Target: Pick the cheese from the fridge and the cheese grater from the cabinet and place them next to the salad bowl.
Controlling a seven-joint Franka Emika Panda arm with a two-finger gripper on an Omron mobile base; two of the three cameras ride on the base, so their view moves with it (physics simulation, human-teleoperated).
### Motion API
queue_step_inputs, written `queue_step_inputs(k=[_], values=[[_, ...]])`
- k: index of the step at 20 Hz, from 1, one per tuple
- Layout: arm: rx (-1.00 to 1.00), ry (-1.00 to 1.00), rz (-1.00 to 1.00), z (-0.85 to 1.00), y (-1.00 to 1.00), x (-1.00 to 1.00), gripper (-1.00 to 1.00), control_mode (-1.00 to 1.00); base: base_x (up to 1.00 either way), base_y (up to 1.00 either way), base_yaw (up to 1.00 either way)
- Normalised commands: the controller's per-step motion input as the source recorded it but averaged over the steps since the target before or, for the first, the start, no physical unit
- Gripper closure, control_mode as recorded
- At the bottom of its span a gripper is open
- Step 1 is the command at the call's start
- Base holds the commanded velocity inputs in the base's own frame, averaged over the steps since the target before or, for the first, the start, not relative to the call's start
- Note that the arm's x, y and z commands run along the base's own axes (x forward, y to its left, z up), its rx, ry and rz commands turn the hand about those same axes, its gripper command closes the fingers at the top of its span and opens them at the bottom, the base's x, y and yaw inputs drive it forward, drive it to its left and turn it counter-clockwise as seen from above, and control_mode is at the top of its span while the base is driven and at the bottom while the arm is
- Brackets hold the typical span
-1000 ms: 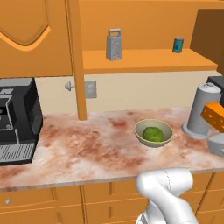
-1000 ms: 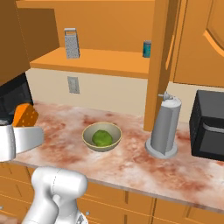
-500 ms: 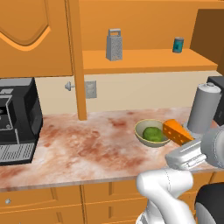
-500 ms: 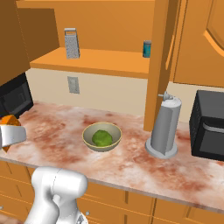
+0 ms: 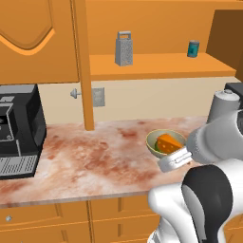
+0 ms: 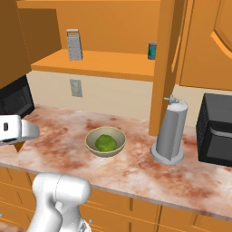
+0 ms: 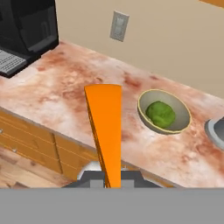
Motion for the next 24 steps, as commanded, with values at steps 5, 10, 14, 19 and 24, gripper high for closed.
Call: queue_step_inputs(k=[5, 10, 14, 19, 24], values=[[0.0, -0.01, 0.11, -0.51, 0.06, 0.36, 1.0, -1.0, 0.0, 0.0, 0.0], [0.0, 0.0, 0.01, -0.53, 0.0, 0.6, 1.0, -1.0, 0.0, 0.0, 0.0], [0.0, 0.0, 0.0, -0.71, 0.0, 0.53, 1.0, -1.0, 0.0, 0.0, 0.0], [0.0, 0.0, 0.01, -0.8, 0.01, 0.33, 1.0, -1.0, 0.0, 0.0, 0.0], [0.04, -0.02, 0.0, -0.65, 0.0, 0.27, 1.0, -1.0, 0.0, 0.0, 0.0]])
